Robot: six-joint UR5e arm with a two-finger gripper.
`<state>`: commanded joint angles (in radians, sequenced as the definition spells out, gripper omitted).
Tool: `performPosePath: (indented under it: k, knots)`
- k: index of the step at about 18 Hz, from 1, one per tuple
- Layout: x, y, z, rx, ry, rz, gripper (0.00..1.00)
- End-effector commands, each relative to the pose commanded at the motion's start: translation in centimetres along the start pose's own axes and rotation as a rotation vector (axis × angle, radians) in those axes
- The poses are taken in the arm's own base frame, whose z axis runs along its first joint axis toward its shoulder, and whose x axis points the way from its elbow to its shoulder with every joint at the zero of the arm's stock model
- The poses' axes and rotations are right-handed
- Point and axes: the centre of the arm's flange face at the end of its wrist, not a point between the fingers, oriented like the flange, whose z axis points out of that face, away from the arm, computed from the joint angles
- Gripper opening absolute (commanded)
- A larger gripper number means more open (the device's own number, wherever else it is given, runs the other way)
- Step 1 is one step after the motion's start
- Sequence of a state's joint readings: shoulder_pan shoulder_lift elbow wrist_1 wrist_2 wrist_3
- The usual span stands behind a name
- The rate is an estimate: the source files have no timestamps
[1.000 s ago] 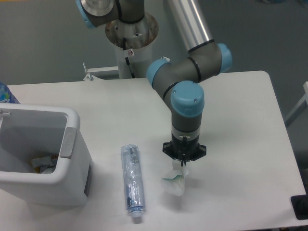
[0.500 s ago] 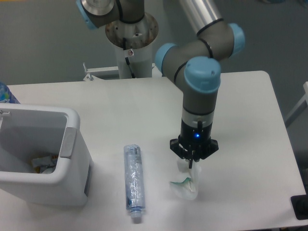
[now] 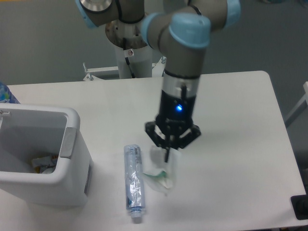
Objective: Place the trash in the trash can
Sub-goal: 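Lift the wrapper and carry it over the white trash bin, then open the gripper to drop the wrapper into the bin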
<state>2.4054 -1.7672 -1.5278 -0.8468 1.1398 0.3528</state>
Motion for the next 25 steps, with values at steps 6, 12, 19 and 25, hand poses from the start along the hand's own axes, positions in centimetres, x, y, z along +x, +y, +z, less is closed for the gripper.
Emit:
performPosePath:
  k: [6,12,19,25]
  knots:
    - [5.9,-1.1,-2.5,0.045,0.049,0.063,0.00]
    - [13.0,-1.2,-3.6,0.059,0.113,0.130,0.00]
    - [18.1,-0.2,-1.8,0.023,0.174,0.185,0.83]
    - [18.1,0.1,-0.7,0.005,0.179,0.181,1.00]
